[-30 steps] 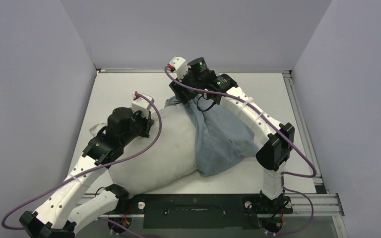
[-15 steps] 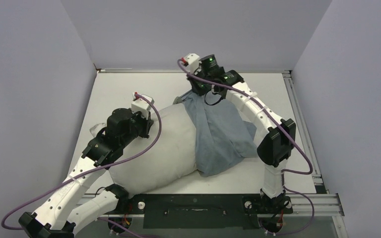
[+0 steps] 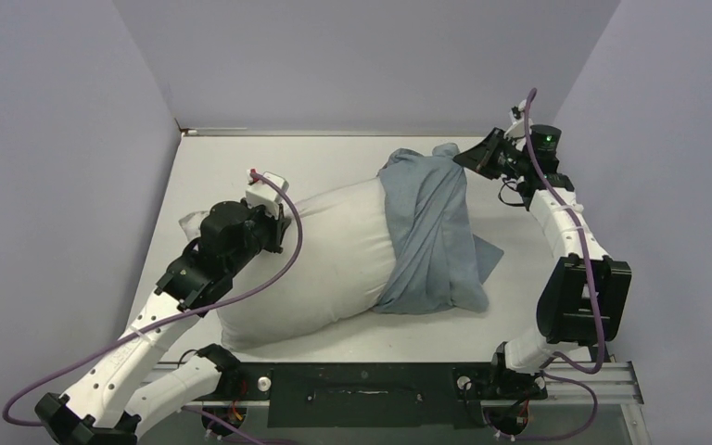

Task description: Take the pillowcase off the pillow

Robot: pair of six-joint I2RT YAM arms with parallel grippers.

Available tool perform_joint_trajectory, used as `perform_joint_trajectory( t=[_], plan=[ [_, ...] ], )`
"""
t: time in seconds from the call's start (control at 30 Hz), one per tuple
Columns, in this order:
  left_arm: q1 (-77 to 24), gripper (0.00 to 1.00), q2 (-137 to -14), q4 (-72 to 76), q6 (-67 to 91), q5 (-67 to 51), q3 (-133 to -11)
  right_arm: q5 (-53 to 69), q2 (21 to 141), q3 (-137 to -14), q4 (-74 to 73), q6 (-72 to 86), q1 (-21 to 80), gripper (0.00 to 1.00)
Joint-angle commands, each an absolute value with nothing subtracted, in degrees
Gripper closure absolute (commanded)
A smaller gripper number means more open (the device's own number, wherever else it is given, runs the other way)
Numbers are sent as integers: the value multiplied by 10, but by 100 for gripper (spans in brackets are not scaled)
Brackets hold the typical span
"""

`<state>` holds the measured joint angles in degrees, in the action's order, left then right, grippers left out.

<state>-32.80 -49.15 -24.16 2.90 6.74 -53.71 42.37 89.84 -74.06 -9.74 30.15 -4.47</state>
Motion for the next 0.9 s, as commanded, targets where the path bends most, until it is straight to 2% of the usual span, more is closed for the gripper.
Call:
perform_joint_trajectory(
  t=[0.0,0.23,0.4,0.47,0.6,0.67,0.8,0.87],
  plan=[
    [-307,100,-506,-255,35,185,-558,422,873,-714,96,393,-100,95],
    [-266,100,-576,-282,69,213,-580,431,896,-691,94,390,-97,93],
    [-258,99,-610,-290,80,233,-585,428,891,-684,85,378,-83,78],
    [-258,94,-619,-289,81,230,-585,410,871,-684,68,355,-70,69],
    [-258,71,-633,-289,83,235,-587,367,826,-681,17,300,-27,57],
    [-258,53,-634,-288,83,241,-588,339,801,-672,-14,266,12,53],
    [-263,33,-620,-294,91,246,-599,289,751,-640,-81,213,106,46],
    [-279,29,-608,-301,94,253,-609,229,719,-617,-115,191,155,45]
  ],
)
